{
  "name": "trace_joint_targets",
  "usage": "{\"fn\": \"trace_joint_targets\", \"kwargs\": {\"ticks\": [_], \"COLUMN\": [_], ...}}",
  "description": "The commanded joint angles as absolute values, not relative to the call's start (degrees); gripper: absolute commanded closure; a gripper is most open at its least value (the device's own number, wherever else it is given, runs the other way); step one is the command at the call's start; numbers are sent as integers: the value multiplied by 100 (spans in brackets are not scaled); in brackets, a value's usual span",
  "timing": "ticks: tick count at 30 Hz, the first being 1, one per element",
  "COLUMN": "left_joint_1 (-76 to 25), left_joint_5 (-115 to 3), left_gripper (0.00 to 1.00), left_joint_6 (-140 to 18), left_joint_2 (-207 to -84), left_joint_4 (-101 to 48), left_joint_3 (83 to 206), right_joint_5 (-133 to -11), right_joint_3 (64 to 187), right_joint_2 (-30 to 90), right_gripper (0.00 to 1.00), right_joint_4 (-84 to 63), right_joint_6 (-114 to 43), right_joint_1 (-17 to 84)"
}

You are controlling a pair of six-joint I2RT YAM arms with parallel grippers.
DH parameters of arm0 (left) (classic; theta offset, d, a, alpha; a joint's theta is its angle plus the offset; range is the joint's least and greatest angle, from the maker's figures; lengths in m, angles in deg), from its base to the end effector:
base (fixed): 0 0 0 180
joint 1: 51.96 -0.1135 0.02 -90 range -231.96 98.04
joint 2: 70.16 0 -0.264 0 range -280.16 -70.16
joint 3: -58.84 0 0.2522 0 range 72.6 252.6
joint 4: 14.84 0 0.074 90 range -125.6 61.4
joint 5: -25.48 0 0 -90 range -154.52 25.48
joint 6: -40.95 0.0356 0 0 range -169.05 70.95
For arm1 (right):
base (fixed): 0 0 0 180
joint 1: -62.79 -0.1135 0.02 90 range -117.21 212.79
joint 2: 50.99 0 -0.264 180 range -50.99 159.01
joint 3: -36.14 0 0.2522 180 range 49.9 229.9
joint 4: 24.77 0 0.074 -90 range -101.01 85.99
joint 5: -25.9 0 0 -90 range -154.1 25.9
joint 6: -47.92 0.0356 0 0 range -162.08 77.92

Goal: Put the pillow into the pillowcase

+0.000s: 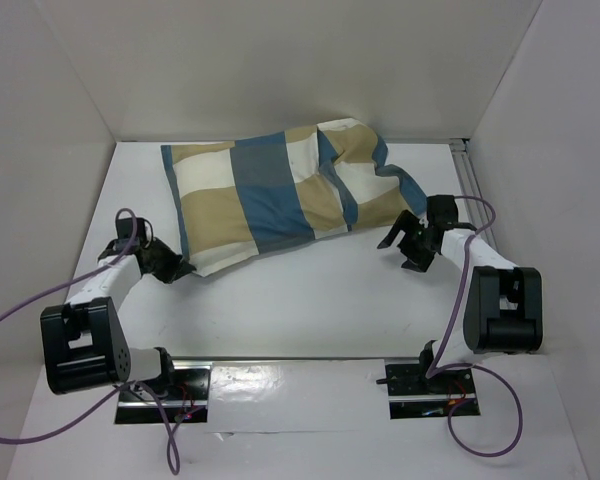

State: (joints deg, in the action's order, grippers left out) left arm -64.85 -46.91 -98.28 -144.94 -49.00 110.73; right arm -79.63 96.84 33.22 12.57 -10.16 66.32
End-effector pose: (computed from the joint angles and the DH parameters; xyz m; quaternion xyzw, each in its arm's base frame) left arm 0.2380 0.0434 0.1796 -0.4517 0.8342 -0.2269 0.2205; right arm 0.2774 -0.0076 0.1810 0.2596 0.9238 0.1879 0.2097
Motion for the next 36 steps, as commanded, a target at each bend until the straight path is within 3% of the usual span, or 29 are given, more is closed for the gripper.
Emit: {"fn": "trace_joint_targets", "kwargs": {"ticks": [1, 17, 29, 36], "left_joint_1": [-6663, -7595, -7824, -7824], "left_joint_5": [-4800, -5151, -4967, -4835], "left_gripper": [100, 100, 100, 100], "left_joint_6": [-9897, -10143, -10126, -10126], "left_joint_2": [-14531, -14609, -15400, -15453], "left_joint_4": [-4670, -5558, -5366, -5189], "left_joint_3": [11390, 12929, 13684, 13624], "right_joint_5": [-8018, -8096, -8484, -8492], "right_joint_3": [9982, 9877, 10536, 10343], "right_joint_2": [3268, 3049, 4357, 4577], "right_gripper": [7, 6, 4, 8], "right_joint_4": [1272, 686, 446, -519], "right_joint_6": [-965, -780, -1448, -1018], "right_joint_1": [6657, 7193, 7070, 6877]}}
